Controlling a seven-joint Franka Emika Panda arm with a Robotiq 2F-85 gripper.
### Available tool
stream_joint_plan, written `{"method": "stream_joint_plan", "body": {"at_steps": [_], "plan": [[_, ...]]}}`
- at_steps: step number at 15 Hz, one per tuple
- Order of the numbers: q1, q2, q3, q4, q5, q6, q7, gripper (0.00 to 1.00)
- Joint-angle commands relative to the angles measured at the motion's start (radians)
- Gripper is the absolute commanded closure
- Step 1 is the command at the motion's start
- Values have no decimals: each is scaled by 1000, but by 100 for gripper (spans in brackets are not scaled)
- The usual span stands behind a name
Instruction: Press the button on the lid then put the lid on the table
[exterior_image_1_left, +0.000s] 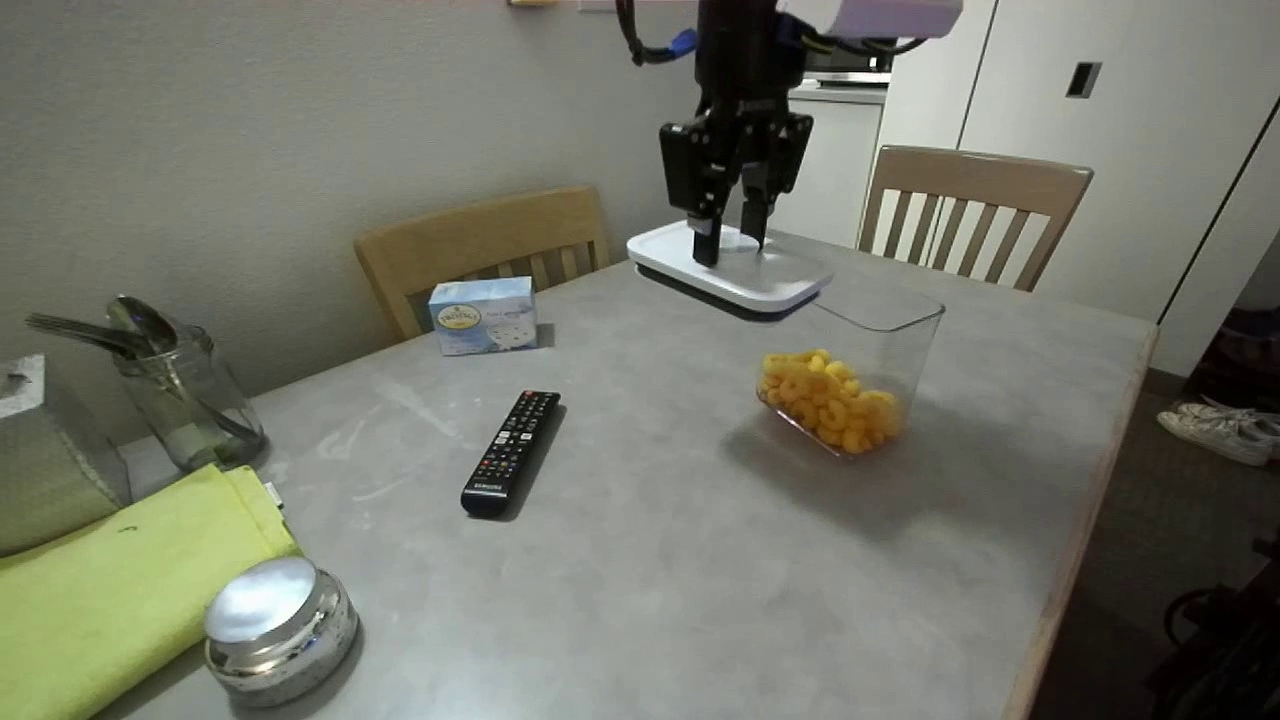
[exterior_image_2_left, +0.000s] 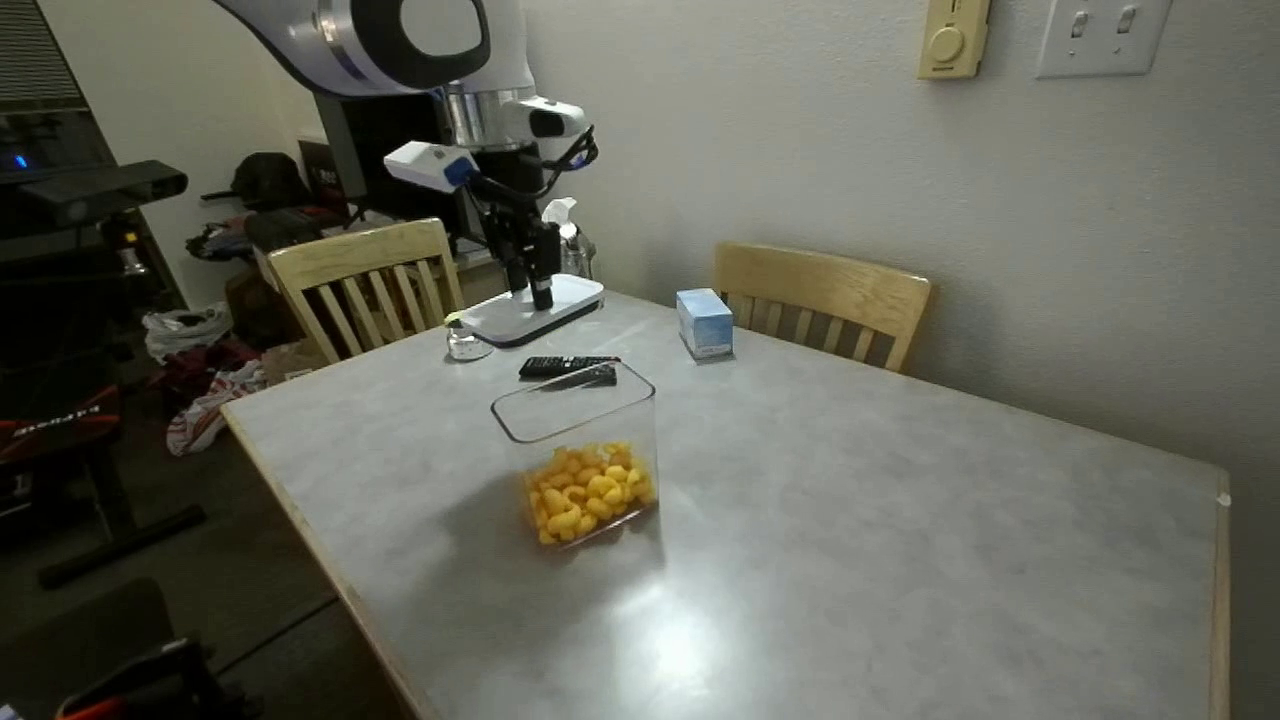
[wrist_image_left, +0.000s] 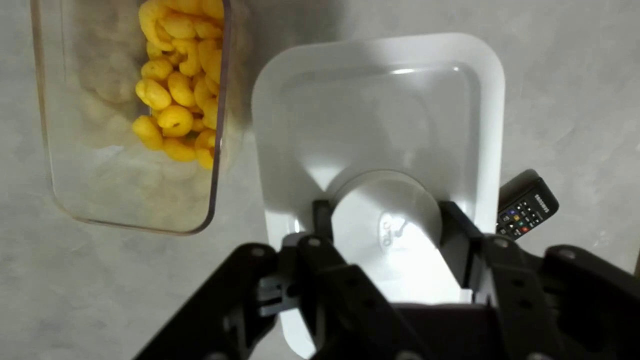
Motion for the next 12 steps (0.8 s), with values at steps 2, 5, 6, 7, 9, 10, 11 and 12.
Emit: {"method": "stream_joint_plan", "body": {"at_steps": [2, 5, 6, 7, 9, 10, 11, 12], "plan": [[15, 61, -3, 29, -20, -7, 15, 71], [18, 89, -3, 32, -10, -11, 14, 71], [20, 98, -5, 30, -9, -12, 22, 71], [20, 106, -6, 31, -6, -14, 27, 71], [19, 125, -6, 27, 9, -16, 42, 71], [17, 136, -5, 25, 16, -14, 46, 71], [14, 147, -4, 25, 26, -13, 47, 71], [11, 161, -3, 24, 35, -8, 41, 71]]}}
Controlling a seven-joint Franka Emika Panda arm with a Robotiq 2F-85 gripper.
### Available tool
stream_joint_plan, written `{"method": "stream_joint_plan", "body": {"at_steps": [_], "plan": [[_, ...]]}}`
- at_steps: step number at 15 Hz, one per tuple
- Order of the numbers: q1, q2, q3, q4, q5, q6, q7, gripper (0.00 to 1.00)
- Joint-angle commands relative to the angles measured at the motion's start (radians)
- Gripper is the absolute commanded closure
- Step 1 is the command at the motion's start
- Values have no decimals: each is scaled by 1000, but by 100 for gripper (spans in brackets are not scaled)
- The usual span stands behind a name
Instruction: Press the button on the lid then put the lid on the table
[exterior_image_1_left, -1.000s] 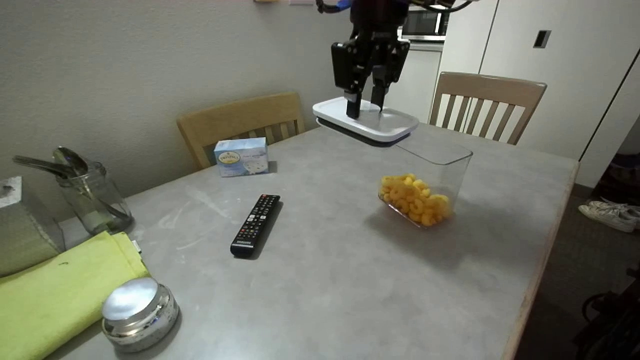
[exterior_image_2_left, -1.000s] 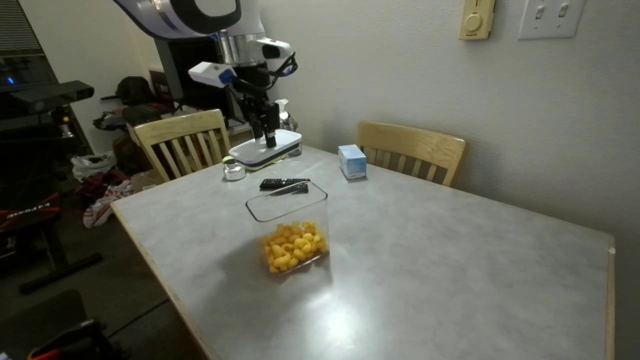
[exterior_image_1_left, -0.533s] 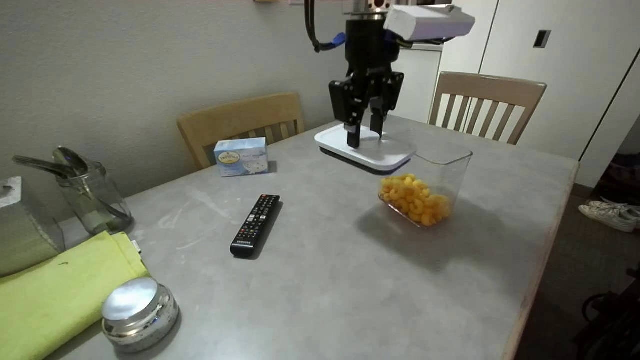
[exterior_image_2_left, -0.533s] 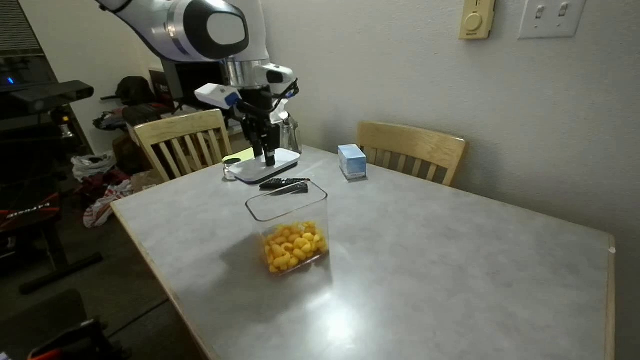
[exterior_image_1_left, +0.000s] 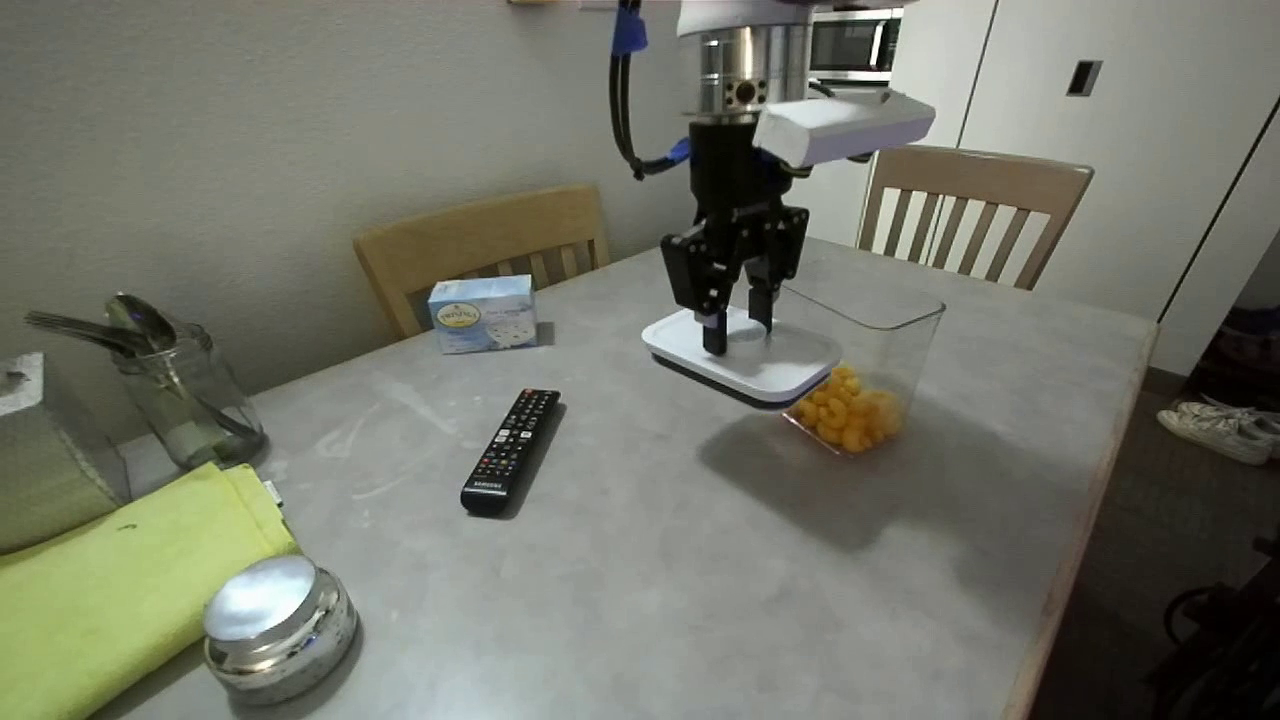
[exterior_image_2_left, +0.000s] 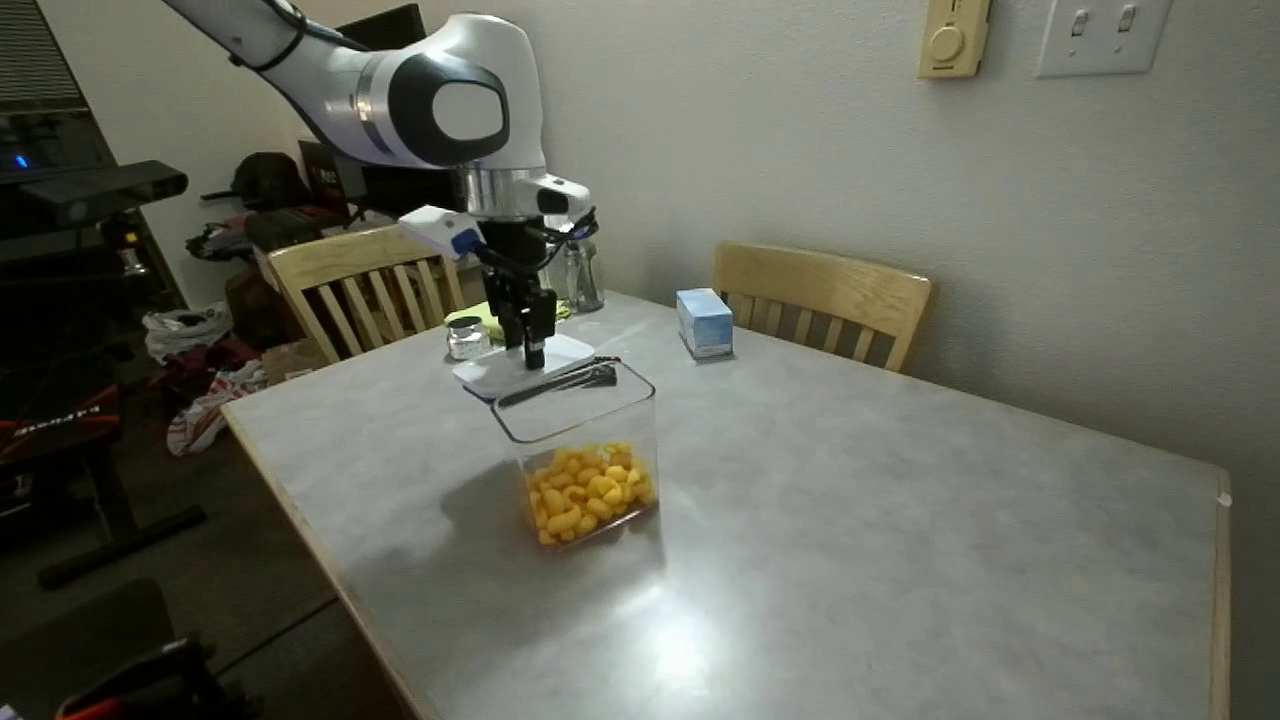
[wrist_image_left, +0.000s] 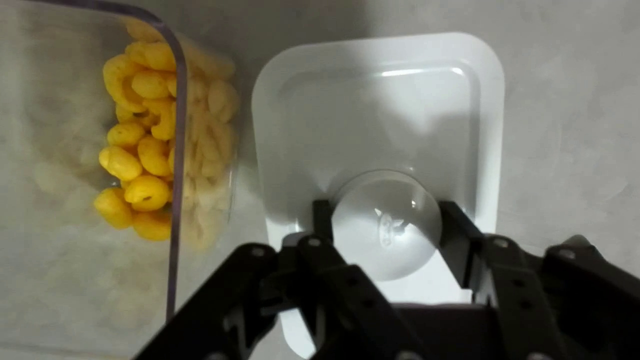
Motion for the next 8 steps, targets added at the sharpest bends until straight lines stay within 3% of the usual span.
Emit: {"method": "stream_joint_plan", "body": {"at_steps": [1, 8], "plan": [[-8, 51, -1, 13, 38, -5, -16, 71], [-24, 142, 14, 25, 94, -14, -121, 71]]}}
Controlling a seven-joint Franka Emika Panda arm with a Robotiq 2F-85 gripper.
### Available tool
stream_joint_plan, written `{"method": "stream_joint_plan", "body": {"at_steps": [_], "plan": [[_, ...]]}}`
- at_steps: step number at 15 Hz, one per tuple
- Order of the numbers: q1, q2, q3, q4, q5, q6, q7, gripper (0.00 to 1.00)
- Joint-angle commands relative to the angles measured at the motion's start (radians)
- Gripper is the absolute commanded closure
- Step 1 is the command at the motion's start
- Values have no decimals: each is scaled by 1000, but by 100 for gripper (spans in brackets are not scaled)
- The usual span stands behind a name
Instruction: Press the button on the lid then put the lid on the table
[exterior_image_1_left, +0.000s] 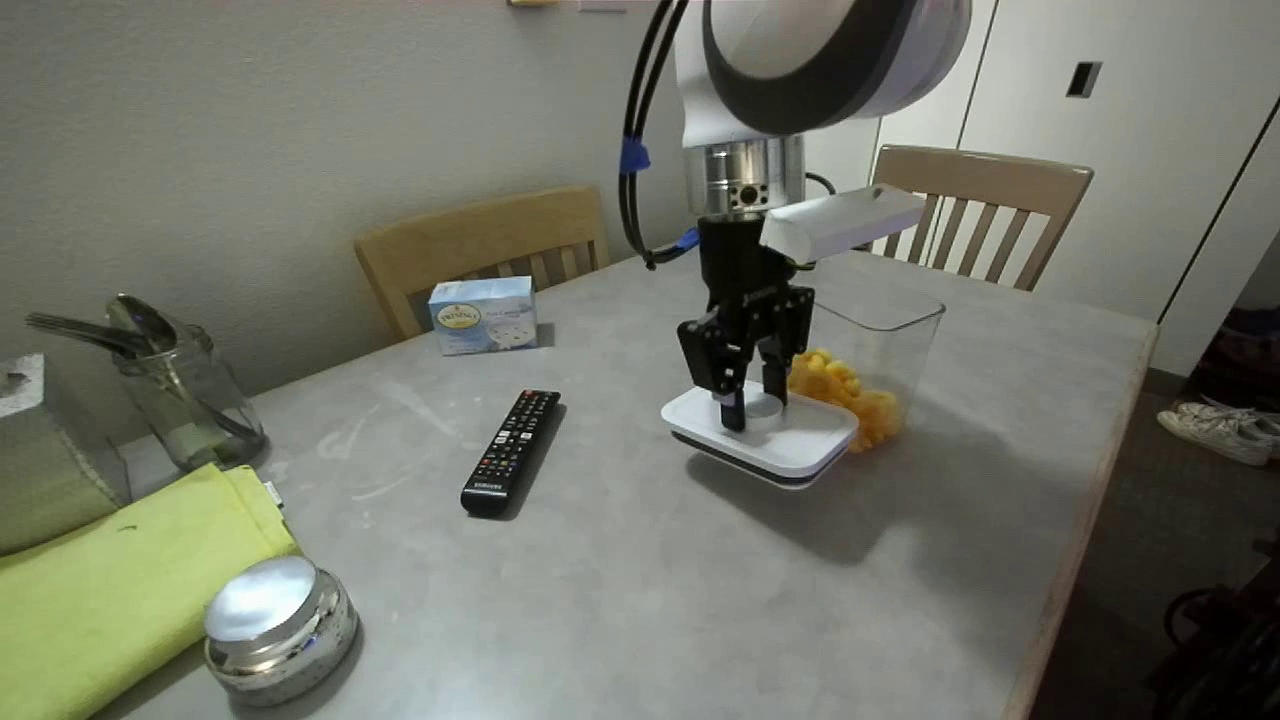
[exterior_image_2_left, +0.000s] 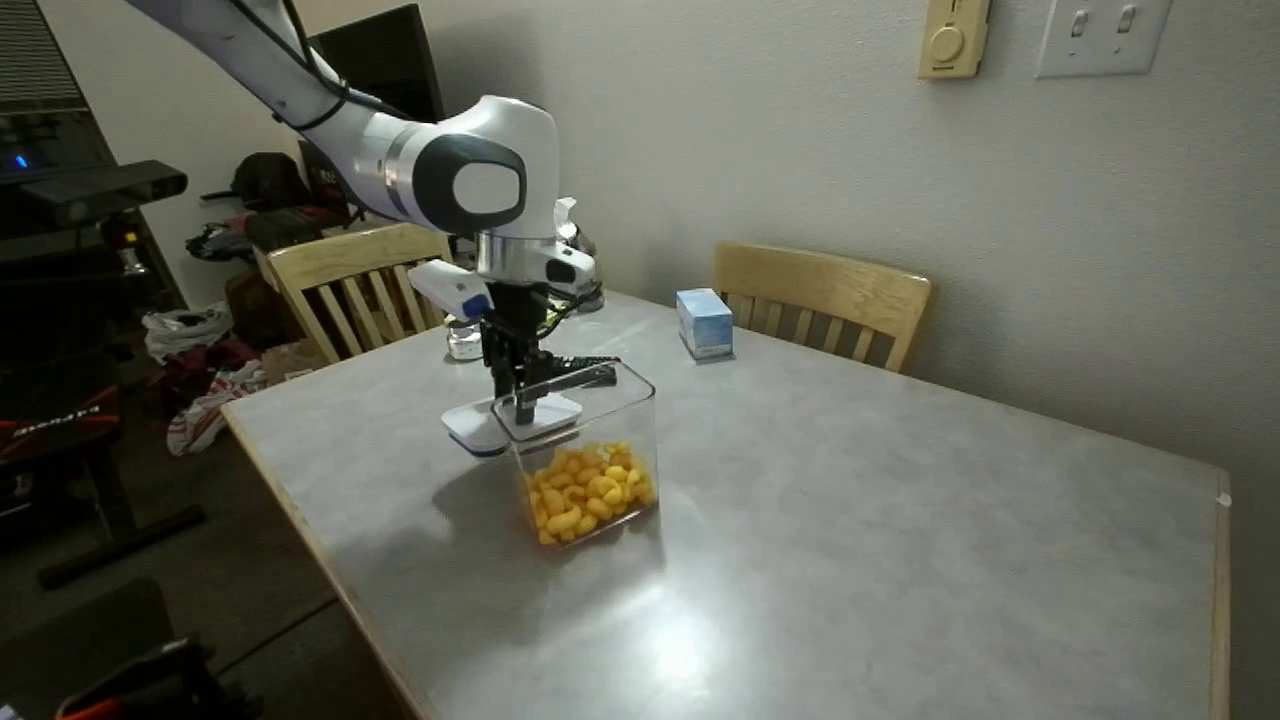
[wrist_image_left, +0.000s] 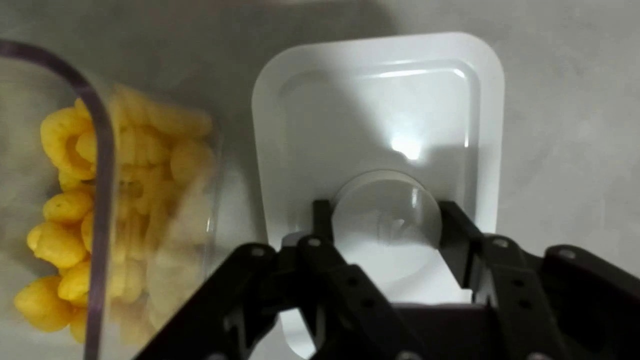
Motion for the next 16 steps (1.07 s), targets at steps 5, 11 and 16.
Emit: {"method": "stream_joint_plan", "body": {"at_steps": [5, 11, 16], "plan": [[-4, 62, 1, 45, 15, -19, -19, 71], [5, 72, -3, 61, 17, 1, 32, 71], [5, 71, -3, 60, 13, 18, 27, 71]]}}
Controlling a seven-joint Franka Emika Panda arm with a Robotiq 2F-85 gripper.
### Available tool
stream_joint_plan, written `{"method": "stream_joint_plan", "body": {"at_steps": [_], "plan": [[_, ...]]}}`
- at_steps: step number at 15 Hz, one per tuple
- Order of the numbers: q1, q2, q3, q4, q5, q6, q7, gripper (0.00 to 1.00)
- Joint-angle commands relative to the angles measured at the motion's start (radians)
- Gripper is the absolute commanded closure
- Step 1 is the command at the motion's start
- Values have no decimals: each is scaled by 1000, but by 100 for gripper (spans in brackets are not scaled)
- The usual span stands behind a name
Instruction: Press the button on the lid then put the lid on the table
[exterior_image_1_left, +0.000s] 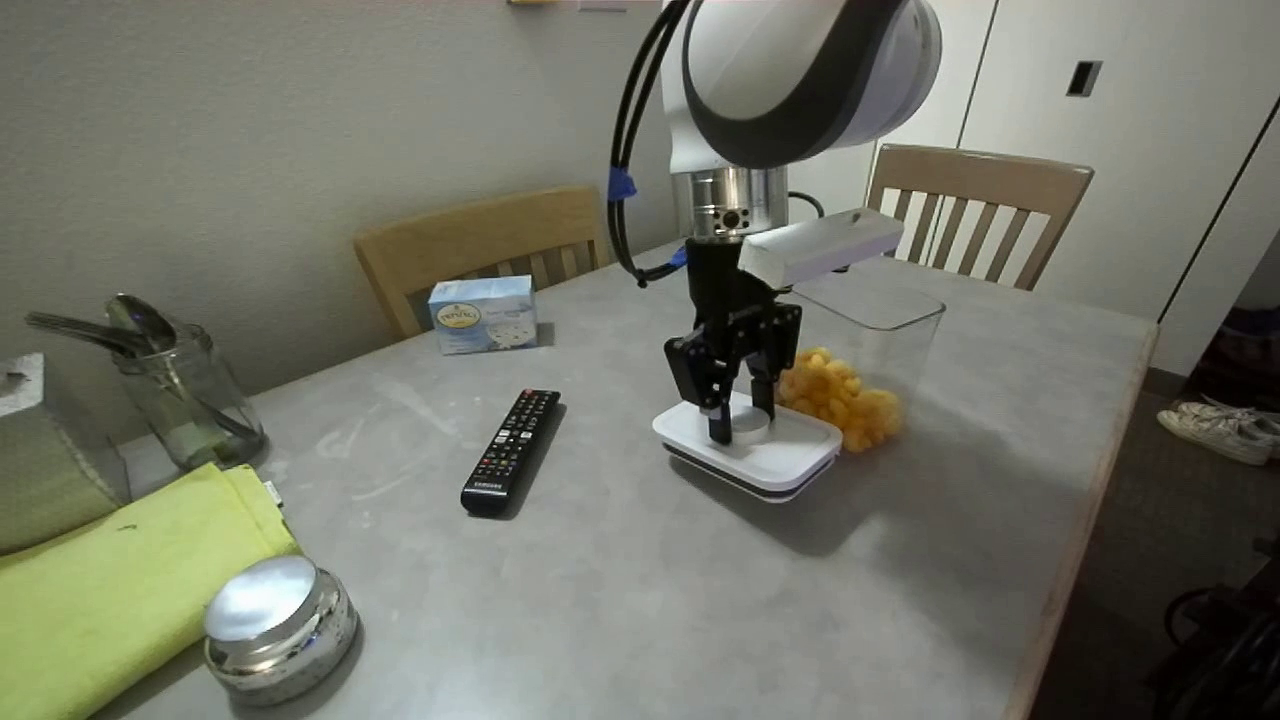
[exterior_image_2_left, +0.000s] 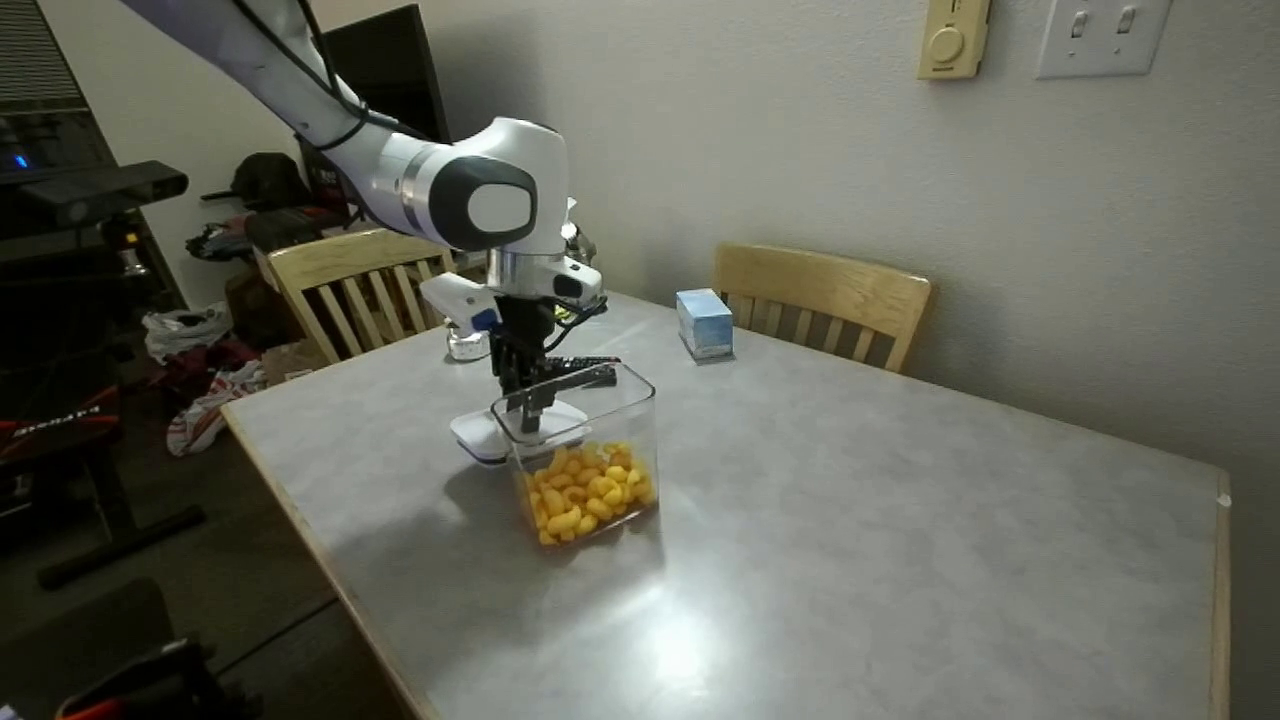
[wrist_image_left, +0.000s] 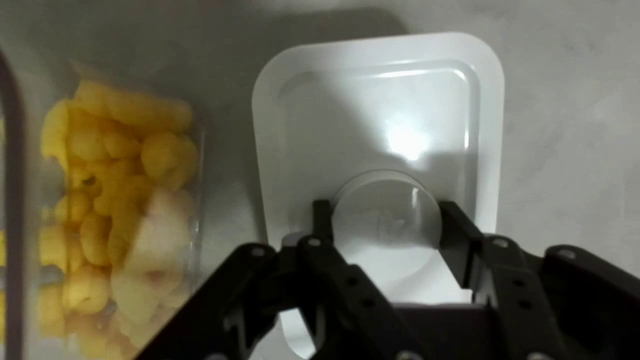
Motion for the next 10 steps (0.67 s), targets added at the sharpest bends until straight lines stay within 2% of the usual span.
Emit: {"method": "stream_joint_plan", "body": {"at_steps": [1, 3, 4, 5, 8, 10], "plan": [[2, 9, -2, 11, 8, 11, -2, 71], [1, 7, 0, 9, 11, 10, -7, 71], [-2, 5, 3, 7, 13, 10, -14, 35], [-3, 4, 5, 5, 15, 10, -19, 19], [-8, -4, 9, 1, 22, 10, -30, 2], [-11, -14, 10, -1, 26, 8, -31, 0]]}}
